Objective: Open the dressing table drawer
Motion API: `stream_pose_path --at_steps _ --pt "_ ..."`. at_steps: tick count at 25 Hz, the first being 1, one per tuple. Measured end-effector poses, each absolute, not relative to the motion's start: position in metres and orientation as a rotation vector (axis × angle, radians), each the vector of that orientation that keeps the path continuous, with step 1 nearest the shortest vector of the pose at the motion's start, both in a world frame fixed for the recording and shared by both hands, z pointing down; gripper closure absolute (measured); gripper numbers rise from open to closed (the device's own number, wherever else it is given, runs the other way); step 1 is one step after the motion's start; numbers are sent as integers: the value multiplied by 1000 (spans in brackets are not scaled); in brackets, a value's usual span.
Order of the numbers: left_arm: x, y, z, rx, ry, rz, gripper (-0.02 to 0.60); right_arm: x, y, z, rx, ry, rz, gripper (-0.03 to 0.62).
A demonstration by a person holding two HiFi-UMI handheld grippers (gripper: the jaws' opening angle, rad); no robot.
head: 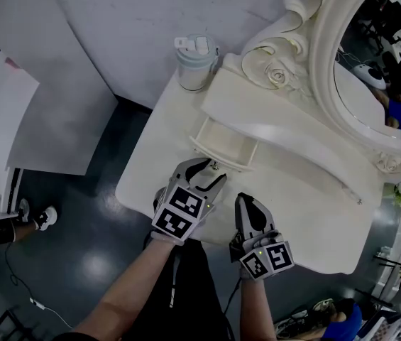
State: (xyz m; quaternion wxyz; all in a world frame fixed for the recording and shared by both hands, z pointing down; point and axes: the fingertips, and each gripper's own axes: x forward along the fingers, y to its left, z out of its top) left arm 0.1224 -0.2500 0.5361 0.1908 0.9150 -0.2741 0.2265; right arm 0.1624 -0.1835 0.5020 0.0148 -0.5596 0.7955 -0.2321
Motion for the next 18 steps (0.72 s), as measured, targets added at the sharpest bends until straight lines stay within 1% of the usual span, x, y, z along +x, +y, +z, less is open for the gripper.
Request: stream_pose_path --at_steps 4,7,9,11,12,18 --pt "111 -255 525 2597 -802 620 373 165 -185 492 -1737 2468 -694 589" --pt "101 -259 518 2617 -819 615 443 168 -186 480 -1727 2461 -669 589" --pt "94 -260 513 2619 -826 607 469 171 -187 470 -1720 2460 -652 589" --pt "84 -262 506 2617 -852 591 531 171 -188 460 -1719 2464 -629 591" --pt "79 -264 502 2620 -868 583 573 171 -189 454 -1721 2468 -615 591" --pt "59 -269 462 2644 -892 450 580 170 -194 421 -1727 2494 -536 591"
